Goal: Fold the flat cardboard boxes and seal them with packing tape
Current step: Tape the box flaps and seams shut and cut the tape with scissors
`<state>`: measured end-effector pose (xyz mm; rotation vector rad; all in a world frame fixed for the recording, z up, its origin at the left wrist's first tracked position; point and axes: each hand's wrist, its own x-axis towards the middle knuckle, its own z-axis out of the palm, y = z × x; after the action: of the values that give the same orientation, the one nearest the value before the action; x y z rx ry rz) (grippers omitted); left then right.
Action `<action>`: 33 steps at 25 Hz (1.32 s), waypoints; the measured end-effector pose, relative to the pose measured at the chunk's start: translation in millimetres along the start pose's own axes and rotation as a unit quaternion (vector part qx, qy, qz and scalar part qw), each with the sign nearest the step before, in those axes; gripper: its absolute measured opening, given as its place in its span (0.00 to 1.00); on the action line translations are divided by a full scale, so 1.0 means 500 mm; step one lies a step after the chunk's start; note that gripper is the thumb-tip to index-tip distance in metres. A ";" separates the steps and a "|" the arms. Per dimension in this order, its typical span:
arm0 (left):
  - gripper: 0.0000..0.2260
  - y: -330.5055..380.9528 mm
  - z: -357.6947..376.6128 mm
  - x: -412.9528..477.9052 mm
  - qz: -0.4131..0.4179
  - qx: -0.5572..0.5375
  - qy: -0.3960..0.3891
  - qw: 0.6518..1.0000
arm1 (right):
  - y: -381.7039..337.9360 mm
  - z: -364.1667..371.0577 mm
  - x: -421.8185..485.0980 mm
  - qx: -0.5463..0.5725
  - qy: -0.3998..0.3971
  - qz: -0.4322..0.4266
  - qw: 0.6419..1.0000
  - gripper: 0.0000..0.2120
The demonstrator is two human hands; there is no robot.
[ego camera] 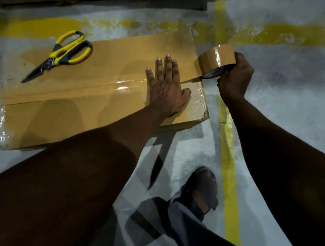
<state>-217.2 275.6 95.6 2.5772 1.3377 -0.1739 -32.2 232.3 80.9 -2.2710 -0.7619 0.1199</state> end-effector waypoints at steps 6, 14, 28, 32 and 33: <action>0.40 -0.011 0.004 -0.002 0.011 0.000 -0.012 1.000 | -0.002 -0.029 -0.012 -0.099 0.018 0.003 0.995 0.17; 0.37 0.004 0.008 -0.004 0.042 0.011 -0.008 0.999 | 0.050 0.033 -0.008 -0.035 -0.107 0.150 0.982 0.13; 0.33 -0.259 -0.003 -0.128 0.043 0.066 -0.004 0.997 | -0.127 0.067 -0.200 -0.351 -0.269 -0.267 0.856 0.35; 0.33 -0.494 -0.016 -0.238 -0.065 0.088 -0.026 0.994 | -0.236 0.147 -0.304 -0.288 -0.328 -0.329 0.837 0.35; 0.34 -0.546 -0.028 -0.263 -0.093 0.083 -0.032 0.992 | -0.272 0.168 -0.339 -0.276 -0.339 -0.365 0.822 0.35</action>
<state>-516.2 327.3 95.8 2.5500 1.6004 -0.4118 -262.5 265.9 87.6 -2.2458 -2.2430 0.3943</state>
